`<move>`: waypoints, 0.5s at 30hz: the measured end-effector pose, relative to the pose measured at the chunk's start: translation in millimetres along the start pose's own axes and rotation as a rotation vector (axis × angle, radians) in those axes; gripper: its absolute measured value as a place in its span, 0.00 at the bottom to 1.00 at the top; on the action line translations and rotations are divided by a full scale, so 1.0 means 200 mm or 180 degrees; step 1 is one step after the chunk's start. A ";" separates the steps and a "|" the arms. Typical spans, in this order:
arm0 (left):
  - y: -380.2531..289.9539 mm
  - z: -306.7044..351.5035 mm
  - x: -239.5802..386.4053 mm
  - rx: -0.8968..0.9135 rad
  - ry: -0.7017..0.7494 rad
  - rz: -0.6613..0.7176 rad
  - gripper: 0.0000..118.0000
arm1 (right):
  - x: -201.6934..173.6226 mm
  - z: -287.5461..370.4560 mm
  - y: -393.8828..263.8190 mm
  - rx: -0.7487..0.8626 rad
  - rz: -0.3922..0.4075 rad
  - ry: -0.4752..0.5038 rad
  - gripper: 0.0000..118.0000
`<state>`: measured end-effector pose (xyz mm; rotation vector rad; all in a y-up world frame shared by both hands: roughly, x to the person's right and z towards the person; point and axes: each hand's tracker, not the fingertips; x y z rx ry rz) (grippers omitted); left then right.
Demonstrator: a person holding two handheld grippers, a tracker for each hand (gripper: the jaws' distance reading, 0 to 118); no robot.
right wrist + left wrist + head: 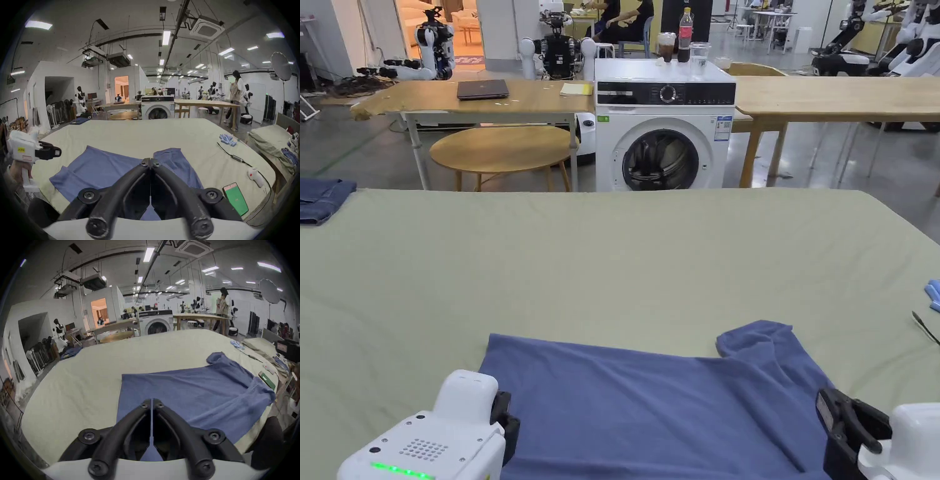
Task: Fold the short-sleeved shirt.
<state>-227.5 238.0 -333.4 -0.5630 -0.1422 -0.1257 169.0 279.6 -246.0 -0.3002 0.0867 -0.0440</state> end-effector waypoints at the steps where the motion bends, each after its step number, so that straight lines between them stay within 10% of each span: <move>1: 0.02 -0.07 -0.02 -0.0026 0.0016 0.0004 0.00 | 0.01 -0.03 0.00 -0.0029 0.0009 -0.0007 0.00; 4: 0.09 -0.33 -0.12 -0.0091 0.0075 0.0047 0.08 | 0.05 -0.12 -0.02 -0.0103 0.0051 -0.0036 0.00; 5: 0.12 -0.43 -0.15 -0.0094 0.0111 0.0071 0.32 | 0.07 -0.16 -0.02 -0.0144 0.0051 -0.0042 0.00; 6: 0.15 -0.53 -0.18 -0.0140 0.0150 0.0033 0.78 | 0.09 -0.18 -0.01 -0.0182 0.0060 -0.0059 0.00; 7: 0.18 -0.61 -0.21 -0.0256 0.0193 -0.0017 0.96 | 0.11 -0.22 -0.03 -0.0219 0.0075 -0.0080 0.00; 15: 0.25 -1.28 -0.32 -0.0879 0.0478 -0.0068 0.98 | 0.34 -0.52 -0.09 -0.0750 0.0146 -0.0378 0.00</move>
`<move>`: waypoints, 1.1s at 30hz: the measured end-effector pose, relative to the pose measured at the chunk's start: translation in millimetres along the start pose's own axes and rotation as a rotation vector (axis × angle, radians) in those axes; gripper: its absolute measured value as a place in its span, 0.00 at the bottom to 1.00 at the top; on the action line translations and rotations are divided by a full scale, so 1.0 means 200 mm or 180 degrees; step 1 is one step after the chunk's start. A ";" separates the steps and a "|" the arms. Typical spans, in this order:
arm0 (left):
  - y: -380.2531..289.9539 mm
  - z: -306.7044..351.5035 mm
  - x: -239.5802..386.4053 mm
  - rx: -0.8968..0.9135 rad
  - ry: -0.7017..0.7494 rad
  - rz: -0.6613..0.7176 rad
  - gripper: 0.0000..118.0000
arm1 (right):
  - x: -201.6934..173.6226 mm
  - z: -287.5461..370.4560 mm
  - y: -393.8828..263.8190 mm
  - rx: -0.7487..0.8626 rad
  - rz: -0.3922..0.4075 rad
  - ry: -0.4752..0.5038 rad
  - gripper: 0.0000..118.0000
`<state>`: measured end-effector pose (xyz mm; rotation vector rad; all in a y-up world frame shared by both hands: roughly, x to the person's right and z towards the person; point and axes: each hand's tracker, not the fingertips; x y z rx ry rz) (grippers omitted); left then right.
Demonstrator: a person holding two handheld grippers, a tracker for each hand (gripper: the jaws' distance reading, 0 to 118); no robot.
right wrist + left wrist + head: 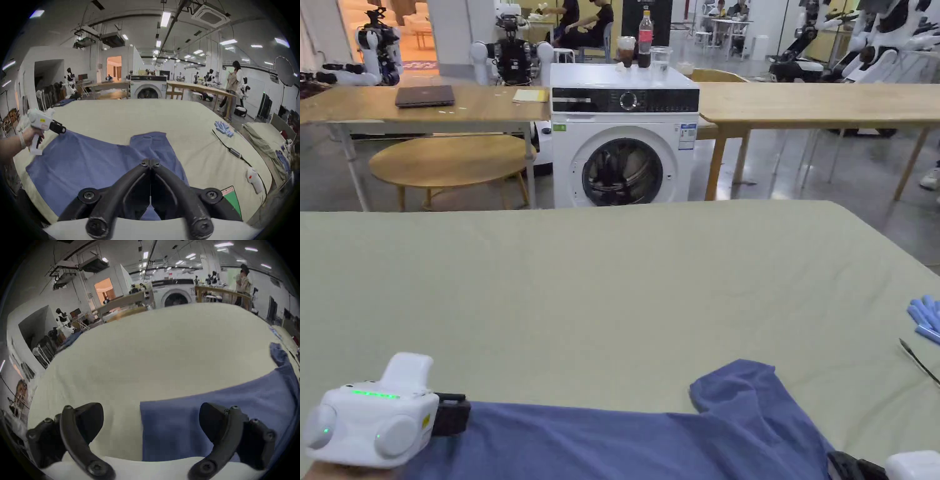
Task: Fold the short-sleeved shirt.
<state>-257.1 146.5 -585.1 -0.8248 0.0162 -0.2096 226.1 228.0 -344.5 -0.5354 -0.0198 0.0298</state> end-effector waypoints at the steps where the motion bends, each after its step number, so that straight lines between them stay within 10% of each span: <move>1: 0.00 -0.04 0.01 -0.0072 -0.0028 0.0001 0.95 | 0.03 -0.05 0.00 -0.0069 -0.0020 -0.0046 0.00; 3: -0.02 -0.05 0.04 -0.0256 -0.0609 0.0082 0.50 | 0.11 -0.21 0.03 -0.0332 -0.0068 -0.0059 0.00; 5: -0.01 0.05 0.07 -0.0025 -0.0431 -0.0061 0.35 | 0.17 -0.36 0.04 -0.0490 -0.0075 -0.0121 0.00; 6: 0.00 0.09 0.07 -0.0044 -0.0577 -0.0105 0.08 | 0.19 -0.45 0.05 -0.0577 -0.0040 -0.0135 0.11; 9: -0.02 0.21 0.10 0.0063 -0.0457 -0.0204 0.01 | 0.24 -0.71 0.07 -0.0838 -0.0018 -0.0092 0.95; 10: -0.01 0.22 0.06 0.0060 -0.0474 -0.0187 0.01 | 0.25 -0.75 0.08 -0.0835 0.0000 -0.0101 0.96; 14: -0.03 0.29 0.03 0.0147 -0.0504 -0.0074 0.01 | 0.25 -0.90 0.08 -0.1014 0.0117 -0.0203 0.85; 17: -0.05 0.33 0.05 0.0152 -0.0501 -0.0062 0.01 | 0.26 -0.92 0.03 -0.1194 0.0010 -0.0304 0.01; 20: -0.07 0.36 0.04 0.0148 -0.0502 -0.0028 0.01 | 0.29 -0.83 -0.01 -0.1139 -0.0326 -0.0118 0.00; 33: -0.31 1.23 -0.10 0.0851 -0.0494 0.0146 0.01 | 0.28 0.21 0.16 0.0042 -0.0208 -0.0006 0.00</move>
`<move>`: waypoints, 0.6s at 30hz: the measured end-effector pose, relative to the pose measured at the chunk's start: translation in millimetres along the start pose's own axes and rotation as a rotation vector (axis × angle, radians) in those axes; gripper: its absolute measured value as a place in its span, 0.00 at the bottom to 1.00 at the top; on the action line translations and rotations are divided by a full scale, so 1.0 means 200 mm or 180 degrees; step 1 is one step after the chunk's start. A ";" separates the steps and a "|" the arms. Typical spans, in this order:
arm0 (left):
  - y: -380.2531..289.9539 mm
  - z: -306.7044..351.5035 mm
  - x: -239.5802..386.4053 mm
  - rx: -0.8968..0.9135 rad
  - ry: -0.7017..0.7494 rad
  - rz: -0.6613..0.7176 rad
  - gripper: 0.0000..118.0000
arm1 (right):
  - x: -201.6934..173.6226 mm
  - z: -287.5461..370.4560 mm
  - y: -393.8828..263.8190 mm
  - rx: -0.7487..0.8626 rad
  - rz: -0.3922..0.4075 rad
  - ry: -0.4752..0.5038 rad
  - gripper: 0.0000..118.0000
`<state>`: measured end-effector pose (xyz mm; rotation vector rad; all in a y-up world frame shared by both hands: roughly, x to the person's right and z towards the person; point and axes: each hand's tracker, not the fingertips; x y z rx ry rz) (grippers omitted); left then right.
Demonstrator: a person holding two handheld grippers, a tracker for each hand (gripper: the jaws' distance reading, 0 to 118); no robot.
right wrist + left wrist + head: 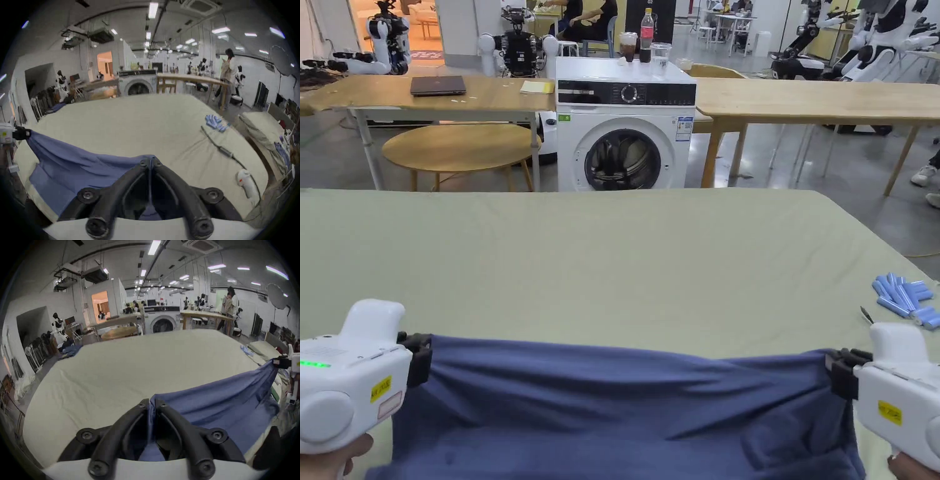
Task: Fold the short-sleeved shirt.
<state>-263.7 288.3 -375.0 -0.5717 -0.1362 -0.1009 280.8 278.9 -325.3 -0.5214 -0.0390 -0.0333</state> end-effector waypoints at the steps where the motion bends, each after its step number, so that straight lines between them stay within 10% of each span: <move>1: -0.04 0.07 0.00 0.0045 0.0013 -0.0001 0.01 | -0.01 0.08 -0.02 0.0058 0.0038 -0.0021 0.00; 16: -0.97 0.32 -0.02 -0.0662 0.0328 0.0343 0.02 | -0.10 0.36 -0.79 -0.0547 0.0150 -0.0261 0.00; 18: -0.94 0.33 0.02 -0.0605 0.0365 0.0289 0.25 | -0.12 0.37 -0.77 -0.0521 0.0125 -0.0280 0.06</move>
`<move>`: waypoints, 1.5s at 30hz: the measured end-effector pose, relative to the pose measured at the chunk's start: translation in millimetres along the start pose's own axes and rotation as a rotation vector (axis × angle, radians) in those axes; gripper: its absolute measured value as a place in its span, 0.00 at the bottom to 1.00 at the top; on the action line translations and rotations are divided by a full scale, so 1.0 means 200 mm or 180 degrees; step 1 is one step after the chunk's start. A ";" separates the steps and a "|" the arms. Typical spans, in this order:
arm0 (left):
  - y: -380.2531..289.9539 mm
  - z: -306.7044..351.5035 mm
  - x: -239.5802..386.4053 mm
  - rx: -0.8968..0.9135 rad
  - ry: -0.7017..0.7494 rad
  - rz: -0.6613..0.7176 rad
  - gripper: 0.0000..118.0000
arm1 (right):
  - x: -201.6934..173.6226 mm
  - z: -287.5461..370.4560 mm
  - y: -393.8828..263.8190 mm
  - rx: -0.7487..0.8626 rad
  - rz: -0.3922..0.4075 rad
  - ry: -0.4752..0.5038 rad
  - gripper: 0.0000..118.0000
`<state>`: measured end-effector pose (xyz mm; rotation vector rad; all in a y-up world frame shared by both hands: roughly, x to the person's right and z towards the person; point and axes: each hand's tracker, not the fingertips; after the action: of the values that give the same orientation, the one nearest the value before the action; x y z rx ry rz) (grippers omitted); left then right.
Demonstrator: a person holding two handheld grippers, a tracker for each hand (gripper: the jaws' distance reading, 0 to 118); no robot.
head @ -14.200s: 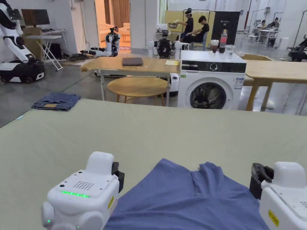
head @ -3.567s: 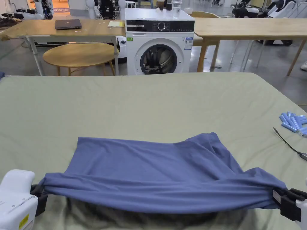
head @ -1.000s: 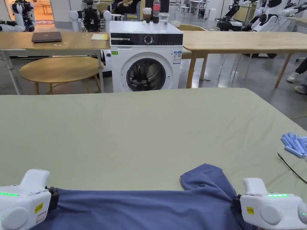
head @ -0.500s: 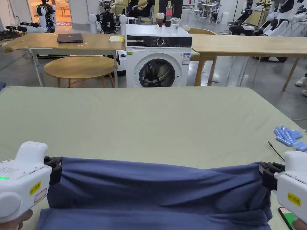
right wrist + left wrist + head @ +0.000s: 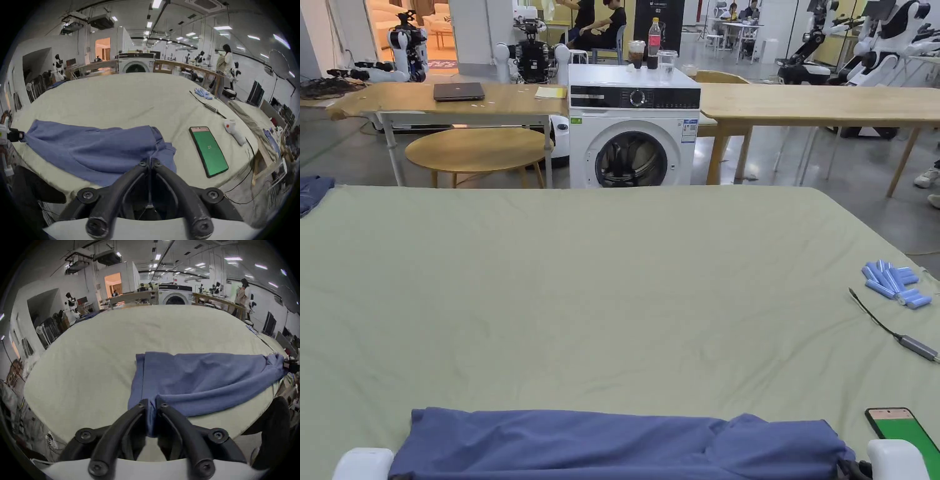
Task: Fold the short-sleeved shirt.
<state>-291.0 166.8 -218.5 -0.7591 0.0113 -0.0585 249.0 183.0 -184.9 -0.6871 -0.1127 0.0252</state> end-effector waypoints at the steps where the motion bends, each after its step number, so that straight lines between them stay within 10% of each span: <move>1: 0.03 0.05 0.02 0.0185 0.0077 -0.0077 0.46 | 0.01 0.04 0.03 0.0076 -0.0048 0.0026 0.19; 3: 0.08 0.10 0.05 0.0432 0.0039 -0.0087 0.82 | -0.01 0.13 0.11 0.0348 -0.0160 0.0118 0.66; 4: 0.13 0.15 0.07 0.0608 0.0005 -0.0054 0.82 | -0.04 0.18 0.15 0.0487 -0.0239 0.0217 0.77; 12: 0.39 0.42 0.40 0.1698 -0.0341 -0.0193 0.82 | -0.37 0.45 0.39 0.1522 -0.0156 0.0572 0.78; 14: 0.40 0.44 0.47 0.1728 -0.0241 -0.0381 0.76 | -0.43 0.46 0.39 0.1609 -0.0151 0.0532 0.69; 16: 0.40 0.46 0.51 0.1672 -0.0242 -0.0373 0.21 | -0.48 0.46 0.37 0.1756 -0.0071 0.0306 0.05; 17: 0.40 0.46 0.51 0.1648 -0.0235 -0.0370 0.00 | -0.49 0.46 0.36 0.1796 0.0000 0.0202 0.00; 25: 0.34 0.37 0.23 0.1245 -0.0526 0.0251 0.00 | -0.48 0.46 0.34 0.1699 -0.0024 0.0385 0.00; 26: 0.31 0.33 0.15 0.1142 -0.0539 0.0385 0.10 | -0.47 0.45 0.33 0.1687 -0.0056 0.0374 0.00; 28: 0.25 0.26 -0.02 0.0975 -0.0726 0.0660 0.79 | -0.46 0.45 0.31 0.1668 -0.0110 0.0384 0.00; 29: 0.21 0.22 -0.11 0.0832 -0.0818 0.0825 0.98 | -0.47 0.44 0.30 0.1663 -0.0134 0.0400 0.00; 35: 0.04 -0.05 -0.45 0.0321 -0.0951 0.1675 1.00 | -0.49 0.41 0.25 0.1549 -0.0156 0.0475 0.00; 45: -0.14 -0.52 -0.51 0.0092 -0.2589 0.3190 0.97 | -0.43 0.39 0.26 0.1461 -0.0184 0.0460 0.00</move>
<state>-397.1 81.4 -275.7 -0.6344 -0.3805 1.1991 154.7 267.2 -166.8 -0.2256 0.0138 -0.0530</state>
